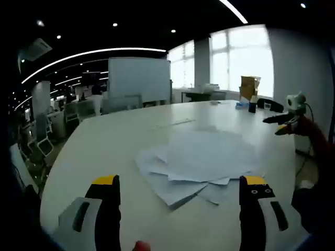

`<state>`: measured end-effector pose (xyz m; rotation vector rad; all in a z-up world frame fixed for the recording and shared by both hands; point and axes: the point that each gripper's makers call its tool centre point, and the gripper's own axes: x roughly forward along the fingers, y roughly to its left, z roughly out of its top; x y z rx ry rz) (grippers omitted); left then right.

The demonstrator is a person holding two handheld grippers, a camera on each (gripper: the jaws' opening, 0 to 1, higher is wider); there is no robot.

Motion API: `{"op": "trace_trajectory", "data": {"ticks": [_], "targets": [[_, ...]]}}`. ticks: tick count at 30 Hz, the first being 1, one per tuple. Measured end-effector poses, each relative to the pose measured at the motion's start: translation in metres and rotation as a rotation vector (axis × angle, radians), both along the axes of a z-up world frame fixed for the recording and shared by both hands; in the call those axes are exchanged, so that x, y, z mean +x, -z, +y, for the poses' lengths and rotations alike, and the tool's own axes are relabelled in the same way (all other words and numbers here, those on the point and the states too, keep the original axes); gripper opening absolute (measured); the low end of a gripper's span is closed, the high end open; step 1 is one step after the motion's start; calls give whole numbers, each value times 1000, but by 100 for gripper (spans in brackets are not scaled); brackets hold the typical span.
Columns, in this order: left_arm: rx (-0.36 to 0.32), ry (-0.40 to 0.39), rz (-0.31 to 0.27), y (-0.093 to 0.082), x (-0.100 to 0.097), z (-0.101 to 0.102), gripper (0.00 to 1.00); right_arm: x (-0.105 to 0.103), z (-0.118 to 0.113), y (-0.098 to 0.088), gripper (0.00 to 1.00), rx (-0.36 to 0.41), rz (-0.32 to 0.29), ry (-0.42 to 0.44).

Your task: Organize the stack of printing papers by aligning and flattening the scattered papers on the table

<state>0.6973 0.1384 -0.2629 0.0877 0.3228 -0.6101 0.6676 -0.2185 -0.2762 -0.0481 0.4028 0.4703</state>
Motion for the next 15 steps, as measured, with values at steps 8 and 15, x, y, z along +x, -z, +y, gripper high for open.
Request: {"op": "trace_trajectory", "data": {"ticks": [8, 15], "targets": [[15, 9, 0, -4, -2, -4, 97, -1, -2, -1, 90, 0, -2, 0], [17, 8, -2, -6, -4, -3, 97, 0, 1, -1, 90, 6, -6, -8]]}}
